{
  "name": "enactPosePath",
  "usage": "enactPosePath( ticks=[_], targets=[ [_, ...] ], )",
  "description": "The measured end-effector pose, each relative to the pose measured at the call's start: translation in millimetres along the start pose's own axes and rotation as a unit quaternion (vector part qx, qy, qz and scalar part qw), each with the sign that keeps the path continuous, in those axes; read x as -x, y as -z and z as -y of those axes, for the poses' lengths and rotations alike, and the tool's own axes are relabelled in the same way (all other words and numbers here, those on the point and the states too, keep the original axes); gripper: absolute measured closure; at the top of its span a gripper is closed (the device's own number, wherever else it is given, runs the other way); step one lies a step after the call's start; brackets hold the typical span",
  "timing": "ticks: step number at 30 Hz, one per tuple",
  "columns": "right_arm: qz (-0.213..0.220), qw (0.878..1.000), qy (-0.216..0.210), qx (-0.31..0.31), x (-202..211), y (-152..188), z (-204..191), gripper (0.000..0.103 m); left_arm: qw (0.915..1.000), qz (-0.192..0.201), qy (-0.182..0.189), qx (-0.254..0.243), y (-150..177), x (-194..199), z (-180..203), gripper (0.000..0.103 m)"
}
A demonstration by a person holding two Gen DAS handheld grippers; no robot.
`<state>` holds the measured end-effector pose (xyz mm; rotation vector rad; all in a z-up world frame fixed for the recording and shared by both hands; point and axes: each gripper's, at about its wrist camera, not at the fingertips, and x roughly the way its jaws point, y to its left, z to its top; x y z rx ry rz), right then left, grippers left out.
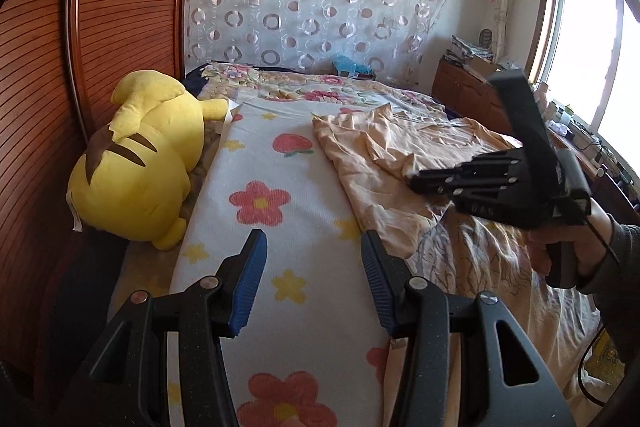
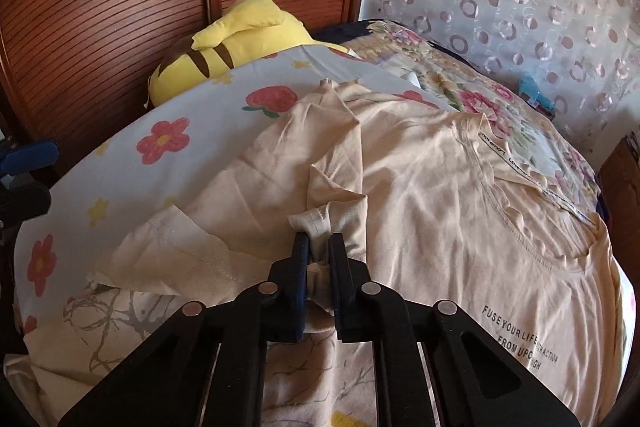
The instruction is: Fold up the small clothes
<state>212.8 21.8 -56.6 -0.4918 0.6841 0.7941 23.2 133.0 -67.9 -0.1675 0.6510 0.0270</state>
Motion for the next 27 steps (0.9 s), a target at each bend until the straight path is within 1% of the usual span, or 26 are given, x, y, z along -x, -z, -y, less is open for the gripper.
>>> enactPosePath(
  ticks=[4, 6, 8, 10, 12, 15, 17, 19, 20, 21, 22, 23, 24, 25, 27],
  targets=[
    [0.050, 0.997, -0.004, -0.051, 25.0, 8.0, 21.0, 0.094, 1.0000, -0.005, 0.002, -0.002, 0.7, -3.2, 4.4, 0.053],
    [0.064, 0.995, 0.001, -0.072, 35.0, 12.4, 33.4, 0.094, 1.0000, -0.007, 0.003, -0.005, 0.2, -4.3, 7.5, 0.053],
    [0.067, 0.994, 0.003, -0.091, 42.9, 17.7, 45.5, 0.094, 0.9999, -0.007, 0.006, -0.008, -0.8, -5.6, 10.9, 0.053],
    [0.062, 0.993, 0.022, -0.098, 45.9, 23.7, 53.7, 0.094, 0.9998, -0.009, 0.010, -0.012, -2.3, -7.4, 15.7, 0.053],
    [0.062, 0.992, 0.031, -0.103, 48.9, 30.1, 58.0, 0.094, 0.9997, -0.011, 0.015, -0.018, -3.8, -9.5, 21.2, 0.053],
    [0.059, 0.992, 0.055, -0.100, 54.1, 39.6, 61.3, 0.090, 0.9991, -0.017, 0.023, -0.032, -7.5, -16.8, 30.5, 0.053],
    [0.059, 0.992, 0.049, -0.100, 56.0, 43.5, 60.8, 0.085, 0.9983, -0.027, 0.037, -0.037, -10.4, -24.8, 34.7, 0.053],
    [0.058, 0.992, 0.050, -0.101, 57.0, 49.3, 62.3, 0.072, 0.9972, -0.036, 0.054, -0.037, -14.0, -32.7, 36.7, 0.053],
    [0.056, 0.992, 0.050, -0.099, 71.2, 55.4, 55.4, 0.068, 0.9968, -0.040, 0.057, -0.039, -15.9, -35.7, 39.1, 0.053],
    [0.052, 0.993, 0.048, -0.099, 70.5, 59.3, 57.1, 0.058, 0.9964, -0.044, 0.059, -0.043, -17.8, -38.9, 40.6, 0.053],
    [0.046, 0.993, 0.047, -0.099, 71.8, 60.9, 60.1, 0.055, 0.9959, -0.046, 0.061, -0.047, -19.7, -41.8, 42.5, 0.053],
    [0.040, 0.993, 0.049, -0.101, 71.5, 65.6, 62.3, 0.055, 0.9953, -0.049, 0.066, -0.051, -21.8, -44.4, 44.2, 0.055],
    [0.032, 0.993, 0.048, -0.101, 70.8, 61.3, 66.0, 0.055, 0.9946, -0.055, 0.071, -0.053, -23.9, -48.0, 45.4, 0.059],
    [0.024, 0.994, 0.048, -0.099, 69.2, 64.4, 67.4, 0.055, 0.9940, -0.061, 0.073, -0.054, -25.6, -51.4, 46.9, 0.062],
    [0.008, 0.994, 0.060, -0.089, 65.1, 69.4, 68.8, 0.055, 0.9930, -0.072, 0.075, -0.057, -28.5, -59.4, 49.0, 0.067]
  ],
)
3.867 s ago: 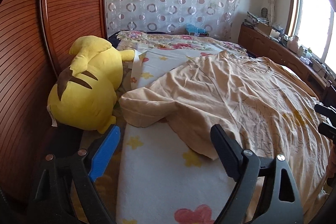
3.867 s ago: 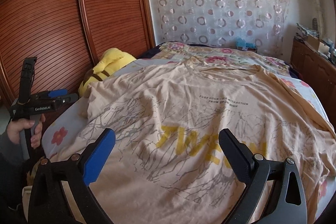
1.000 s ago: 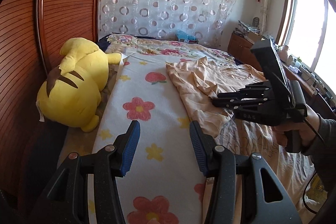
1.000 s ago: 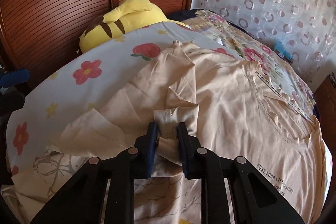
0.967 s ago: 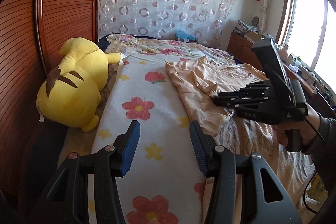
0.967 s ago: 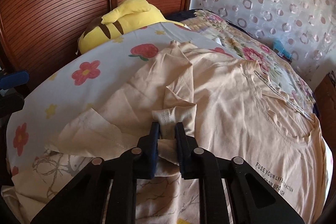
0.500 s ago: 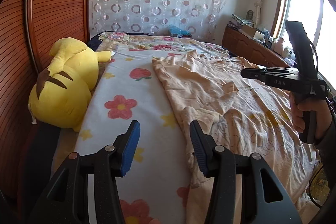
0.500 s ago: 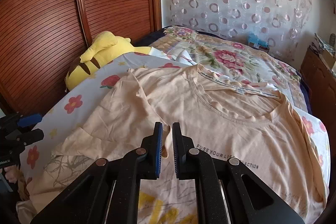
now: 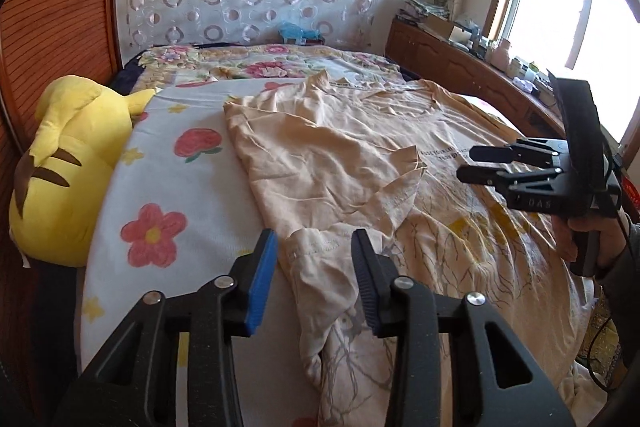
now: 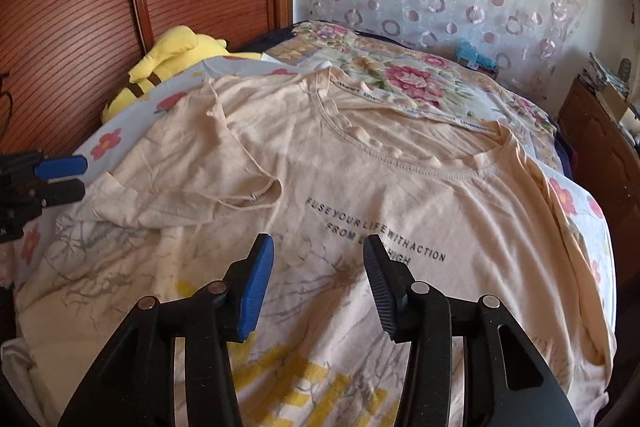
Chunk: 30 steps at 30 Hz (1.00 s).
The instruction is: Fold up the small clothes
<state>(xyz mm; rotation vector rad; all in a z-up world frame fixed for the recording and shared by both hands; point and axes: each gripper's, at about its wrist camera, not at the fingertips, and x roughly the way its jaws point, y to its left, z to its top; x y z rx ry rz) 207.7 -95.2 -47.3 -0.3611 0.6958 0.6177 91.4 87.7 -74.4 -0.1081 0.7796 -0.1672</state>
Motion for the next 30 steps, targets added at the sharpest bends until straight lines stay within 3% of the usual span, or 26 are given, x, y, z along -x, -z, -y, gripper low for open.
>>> enactPosePath(
  ticks=[4, 11, 13, 16, 27, 30],
  targets=[
    [-0.011, 1.000, 0.004, -0.002, -5.8, 8.8, 4.4, 0.055, 0.9997, -0.022, 0.001, -0.007, -3.4, -14.7, 3.8, 0.073],
    [-0.010, 1.000, -0.004, -0.014, -3.9, 9.3, 8.5, 0.054, 0.9992, -0.035, -0.008, -0.015, -0.3, -19.6, 6.1, 0.073],
    [-0.010, 1.000, -0.006, -0.015, -4.3, 9.4, 9.2, 0.053, 0.9994, -0.017, -0.006, -0.030, 0.5, -12.8, 10.9, 0.085],
    [-0.010, 1.000, -0.006, -0.016, -5.0, 9.9, 10.1, 0.053, 0.9981, 0.006, -0.002, -0.061, 0.2, -2.5, 21.6, 0.095],
    [-0.009, 1.000, -0.006, -0.014, -7.9, 8.8, 10.0, 0.052, 0.9945, 0.033, 0.028, -0.096, 16.7, 35.4, 52.5, 0.096],
    [-0.008, 1.000, -0.006, -0.014, -7.8, 9.1, 10.0, 0.052, 0.9949, 0.025, 0.028, -0.094, 23.7, 37.0, 57.0, 0.096]
  ],
)
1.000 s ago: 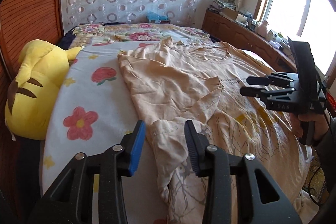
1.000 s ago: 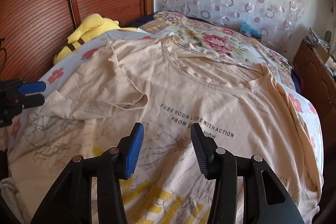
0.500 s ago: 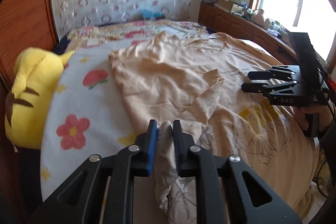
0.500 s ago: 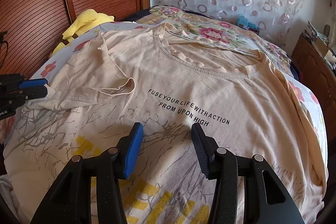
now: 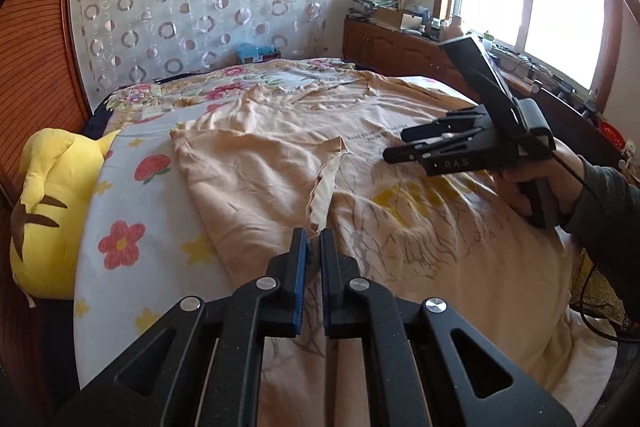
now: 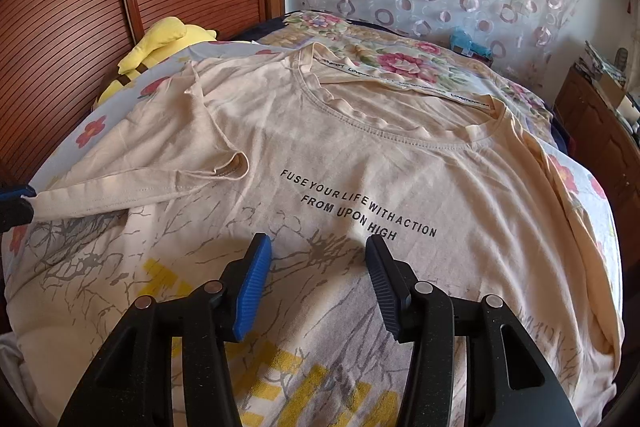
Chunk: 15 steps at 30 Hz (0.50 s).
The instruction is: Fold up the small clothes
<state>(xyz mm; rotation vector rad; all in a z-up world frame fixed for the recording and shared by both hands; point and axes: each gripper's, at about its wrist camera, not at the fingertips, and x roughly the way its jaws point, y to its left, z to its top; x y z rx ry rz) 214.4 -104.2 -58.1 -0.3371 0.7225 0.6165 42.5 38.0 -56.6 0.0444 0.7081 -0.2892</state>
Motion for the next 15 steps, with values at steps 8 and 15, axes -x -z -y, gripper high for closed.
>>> enactPosePath(
  ticks=[8, 15],
  targets=[
    [0.000, 1.000, 0.000, 0.000, -0.1, -0.2, 0.0, 0.052, 0.9996, 0.011, 0.007, 0.024, 1.2, 7.2, -7.4, 0.067],
    [0.000, 1.000, 0.000, 0.001, 0.0, -0.1, 0.2, 0.051, 0.9975, -0.004, -0.020, 0.068, -1.7, -9.2, -33.8, 0.036]
  ],
)
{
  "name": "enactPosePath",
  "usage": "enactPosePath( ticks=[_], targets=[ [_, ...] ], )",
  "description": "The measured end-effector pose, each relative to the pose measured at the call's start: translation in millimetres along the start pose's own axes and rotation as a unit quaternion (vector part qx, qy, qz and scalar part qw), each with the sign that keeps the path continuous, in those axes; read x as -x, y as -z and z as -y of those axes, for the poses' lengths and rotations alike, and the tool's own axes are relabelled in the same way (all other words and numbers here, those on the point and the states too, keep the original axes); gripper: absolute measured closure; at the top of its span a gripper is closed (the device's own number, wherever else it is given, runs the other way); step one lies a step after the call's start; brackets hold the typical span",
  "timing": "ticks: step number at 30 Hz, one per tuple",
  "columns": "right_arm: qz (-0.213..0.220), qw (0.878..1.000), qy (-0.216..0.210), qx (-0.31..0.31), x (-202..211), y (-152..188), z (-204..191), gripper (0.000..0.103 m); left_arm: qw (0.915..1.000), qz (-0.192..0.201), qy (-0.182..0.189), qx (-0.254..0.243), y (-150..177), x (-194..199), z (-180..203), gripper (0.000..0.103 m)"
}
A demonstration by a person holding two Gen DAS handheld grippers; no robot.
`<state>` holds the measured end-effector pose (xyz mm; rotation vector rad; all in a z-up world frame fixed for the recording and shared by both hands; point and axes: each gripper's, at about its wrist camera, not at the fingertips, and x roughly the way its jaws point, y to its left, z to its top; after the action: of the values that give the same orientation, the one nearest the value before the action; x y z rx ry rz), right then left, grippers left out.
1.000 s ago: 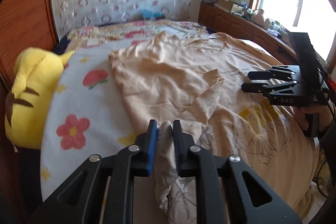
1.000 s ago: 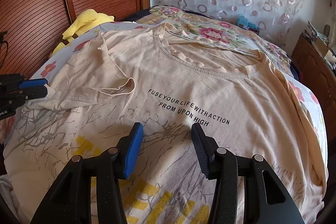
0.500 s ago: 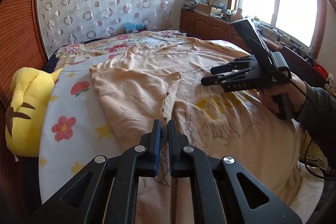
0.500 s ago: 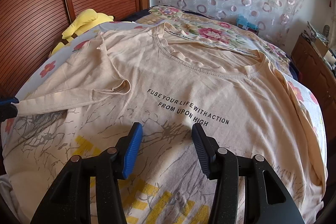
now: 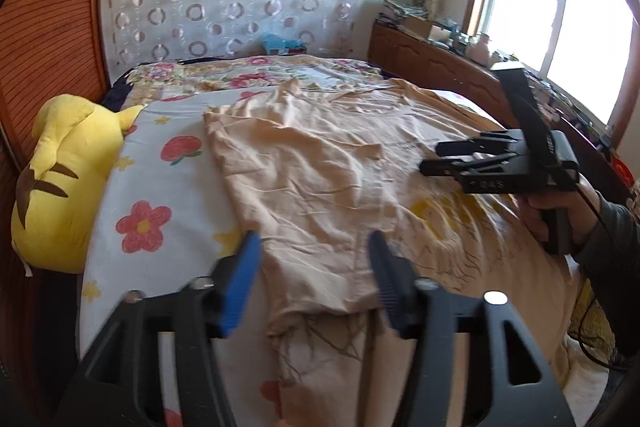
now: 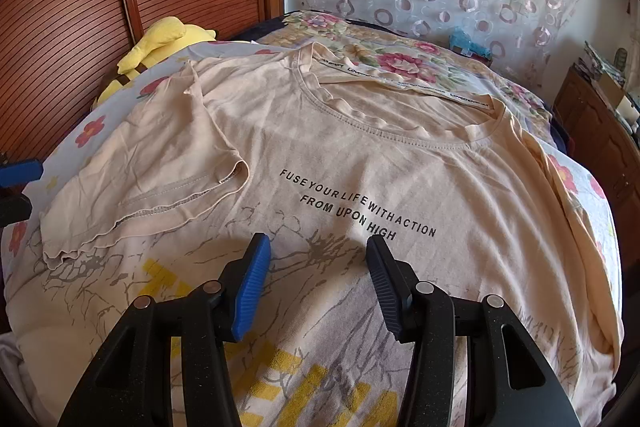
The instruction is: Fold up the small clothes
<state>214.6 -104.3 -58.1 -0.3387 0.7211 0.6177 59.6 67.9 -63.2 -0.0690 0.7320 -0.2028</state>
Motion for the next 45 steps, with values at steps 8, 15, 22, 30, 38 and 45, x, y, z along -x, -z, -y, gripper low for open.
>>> enactPosePath(
  ticks=[8, 15, 22, 30, 38, 45],
  targets=[
    [0.000, 1.000, 0.000, 0.000, 0.1, 0.0, -0.1, 0.051, 0.9983, -0.050, -0.028, 0.002, -6.4, -36.2, -13.0, 0.024],
    [0.000, 1.000, 0.000, 0.000, 0.2, 0.2, -0.1, 0.050, 0.9953, -0.082, -0.050, -0.005, -7.1, -57.9, -15.0, 0.024],
    [0.001, 1.000, -0.001, 0.000, 1.1, 0.2, 0.0, 0.050, 0.9953, -0.080, -0.053, -0.016, -7.3, -60.5, -13.6, 0.021],
    [0.027, 0.999, 0.006, -0.025, 36.2, 23.1, 35.8, 0.050, 0.9951, -0.082, -0.053, -0.019, -7.1, -61.8, -10.6, 0.019],
    [0.046, 0.989, 0.106, -0.093, 103.6, 89.7, 138.6, 0.050, 0.9951, -0.082, -0.053, -0.019, -7.1, -61.9, -10.6, 0.019],
    [0.007, 0.973, 0.171, -0.156, 122.8, 151.4, 222.2, 0.050, 0.9949, -0.082, -0.057, -0.015, -7.7, -62.9, -9.4, 0.019]
  ],
)
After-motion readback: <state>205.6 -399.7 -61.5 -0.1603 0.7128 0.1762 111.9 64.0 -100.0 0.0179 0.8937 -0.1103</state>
